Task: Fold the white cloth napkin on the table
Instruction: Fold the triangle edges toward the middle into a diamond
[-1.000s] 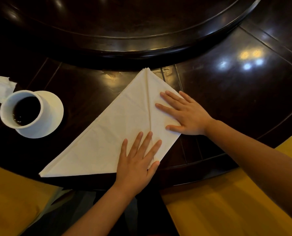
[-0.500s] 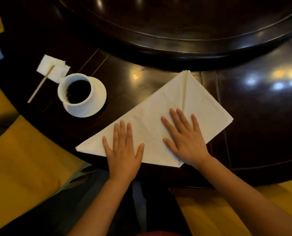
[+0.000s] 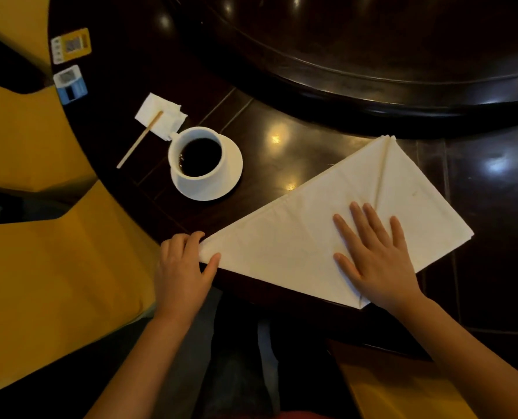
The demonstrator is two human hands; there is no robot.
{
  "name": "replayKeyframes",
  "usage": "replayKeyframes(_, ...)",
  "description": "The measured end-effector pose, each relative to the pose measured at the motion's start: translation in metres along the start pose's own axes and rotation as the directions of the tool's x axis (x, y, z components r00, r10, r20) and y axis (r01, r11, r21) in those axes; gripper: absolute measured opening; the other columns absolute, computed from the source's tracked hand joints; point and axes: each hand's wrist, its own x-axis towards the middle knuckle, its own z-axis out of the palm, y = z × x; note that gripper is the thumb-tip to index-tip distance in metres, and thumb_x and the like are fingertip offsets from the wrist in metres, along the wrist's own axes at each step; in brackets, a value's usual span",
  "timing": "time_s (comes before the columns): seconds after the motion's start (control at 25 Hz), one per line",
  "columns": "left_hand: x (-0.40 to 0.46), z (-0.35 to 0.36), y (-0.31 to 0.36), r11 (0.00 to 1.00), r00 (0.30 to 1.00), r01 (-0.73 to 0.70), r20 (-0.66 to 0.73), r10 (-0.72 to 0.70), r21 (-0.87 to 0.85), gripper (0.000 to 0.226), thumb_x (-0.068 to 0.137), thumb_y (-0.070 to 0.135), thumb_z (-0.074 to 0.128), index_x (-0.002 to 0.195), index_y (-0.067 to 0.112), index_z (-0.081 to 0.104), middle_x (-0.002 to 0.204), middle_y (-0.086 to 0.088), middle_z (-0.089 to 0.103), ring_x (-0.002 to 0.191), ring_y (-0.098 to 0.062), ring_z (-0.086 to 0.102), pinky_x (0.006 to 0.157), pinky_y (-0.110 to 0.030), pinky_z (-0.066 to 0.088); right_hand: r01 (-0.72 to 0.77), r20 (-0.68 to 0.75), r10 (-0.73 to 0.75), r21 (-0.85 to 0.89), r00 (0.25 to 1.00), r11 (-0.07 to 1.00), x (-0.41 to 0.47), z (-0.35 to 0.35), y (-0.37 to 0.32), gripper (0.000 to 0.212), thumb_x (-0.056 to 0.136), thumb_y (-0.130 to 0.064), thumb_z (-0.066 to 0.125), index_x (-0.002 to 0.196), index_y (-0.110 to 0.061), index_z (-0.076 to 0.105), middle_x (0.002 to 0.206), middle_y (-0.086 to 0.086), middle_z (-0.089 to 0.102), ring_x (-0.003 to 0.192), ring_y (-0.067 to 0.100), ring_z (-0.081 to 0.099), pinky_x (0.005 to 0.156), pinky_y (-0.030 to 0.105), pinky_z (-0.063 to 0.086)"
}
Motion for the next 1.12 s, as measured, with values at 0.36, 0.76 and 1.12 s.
replayKeyframes(0.36, 0.02, -0.052, -0.005, 0.765, 0.919, 0.36, 0.347, -0.19, -0.534, 0.004, 0.085, 0.013, 0.065, 0.081, 0.015, 0.064, 0.077, 0.0, 0.065, 0.074, -0.015, 0.062, 0.062, -0.018, 0.047, 0.046, 0.01, -0.047, 0.115, 0.999, 0.992, -0.002, -0.004, 0.003, 0.072, 0.084, -0.071, -0.001, 0.146, -0.035, -0.006, 0.157, -0.001, -0.011, 0.142, 0.018, -0.016, 0.114, 0.054, -0.002)
replayKeyframes(0.76, 0.021, -0.093, 0.11, 0.373, 0.867, 0.469, 0.497, -0.023, -0.801, 0.012, 0.086, 0.014, 0.06, 0.086, 0.016, 0.071, 0.079, 0.001, 0.074, 0.079, -0.015, 0.07, 0.066, -0.02, 0.055, 0.344, -0.501, -0.09, 0.442, 0.861, 0.829, -0.001, -0.074, -0.094, 0.032, 0.083, -0.044, 0.055, 0.102, -0.018, 0.059, 0.097, 0.003, 0.067, 0.09, 0.014, 0.055, 0.079, 0.029, 0.045)
replayKeyframes(1.12, 0.019, -0.087, 0.151, 0.015, 0.814, 0.56, 0.554, 0.176, -0.828, 0.051, 0.079, 0.045, 0.036, 0.107, 0.015, 0.066, 0.106, -0.001, 0.072, 0.104, -0.015, 0.065, 0.091, -0.027, 0.049, 0.136, -0.369, 0.313, 0.808, 0.875, 0.573, 0.008, -0.086, -0.059, 0.005, 0.083, -0.029, 0.065, 0.084, -0.033, 0.061, 0.078, -0.019, 0.063, 0.081, 0.007, 0.059, 0.072, 0.018, 0.05)
